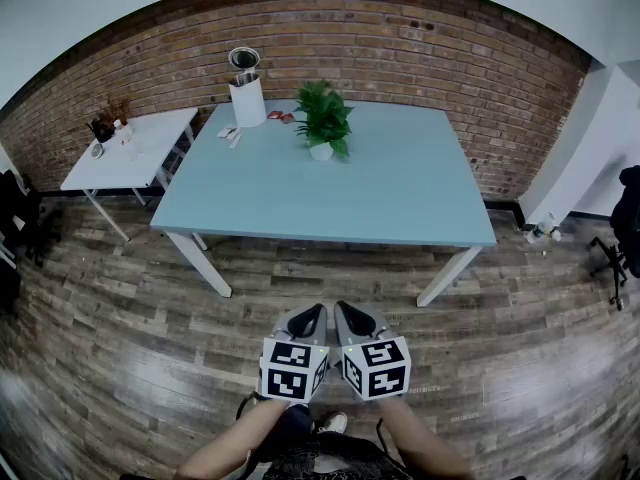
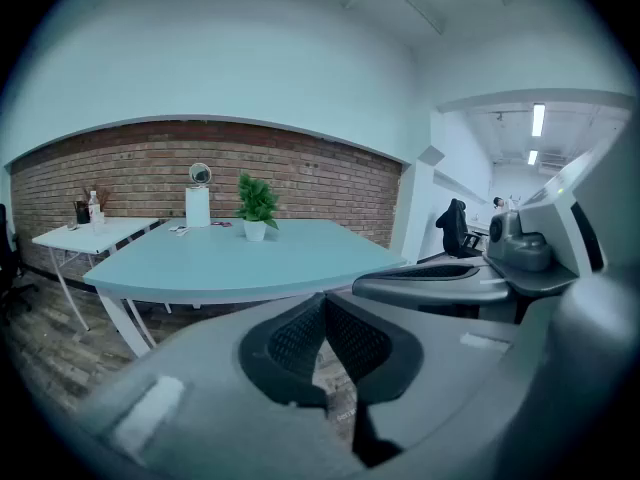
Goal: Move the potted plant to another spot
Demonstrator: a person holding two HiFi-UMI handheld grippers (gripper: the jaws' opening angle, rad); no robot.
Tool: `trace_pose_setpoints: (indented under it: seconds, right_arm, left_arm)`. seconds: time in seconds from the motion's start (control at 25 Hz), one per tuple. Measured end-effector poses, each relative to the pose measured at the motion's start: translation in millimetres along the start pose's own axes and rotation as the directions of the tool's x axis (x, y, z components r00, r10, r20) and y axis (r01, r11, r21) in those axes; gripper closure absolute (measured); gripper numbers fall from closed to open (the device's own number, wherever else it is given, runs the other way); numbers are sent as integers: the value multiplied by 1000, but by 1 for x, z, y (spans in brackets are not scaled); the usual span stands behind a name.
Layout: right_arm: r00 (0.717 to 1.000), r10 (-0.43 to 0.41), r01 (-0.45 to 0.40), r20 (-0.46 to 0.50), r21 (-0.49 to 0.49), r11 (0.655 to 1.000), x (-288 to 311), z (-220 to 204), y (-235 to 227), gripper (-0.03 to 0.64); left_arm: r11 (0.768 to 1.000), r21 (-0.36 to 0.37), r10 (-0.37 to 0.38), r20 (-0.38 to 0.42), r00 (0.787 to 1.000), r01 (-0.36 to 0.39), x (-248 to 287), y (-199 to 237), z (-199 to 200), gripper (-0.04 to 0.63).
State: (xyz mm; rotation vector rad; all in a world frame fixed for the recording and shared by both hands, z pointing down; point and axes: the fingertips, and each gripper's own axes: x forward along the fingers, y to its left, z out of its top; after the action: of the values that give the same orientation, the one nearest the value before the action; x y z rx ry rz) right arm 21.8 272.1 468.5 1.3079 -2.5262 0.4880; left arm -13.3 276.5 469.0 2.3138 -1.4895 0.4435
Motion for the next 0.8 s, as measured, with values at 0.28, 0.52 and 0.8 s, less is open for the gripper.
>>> trace_pose_setpoints:
  seconds: [0.28, 0.52, 0.8]
  right_arm:
    - [1000, -6, 6, 8, 6, 1000, 4, -2, -5, 611]
    - [1000, -16, 16, -12, 1, 1000, 19, -5, -15, 611]
    - [999, -27, 27, -21, 10, 1000, 54, 6, -25, 611]
  left_arm:
    - [1000, -13, 1, -9, 1000, -1, 7, 5, -4, 595]
    - [1000, -25, -9, -5, 1000, 8, 23, 12, -4, 595]
    - [999, -33, -12, -4, 1000, 12, 47, 38, 7, 595]
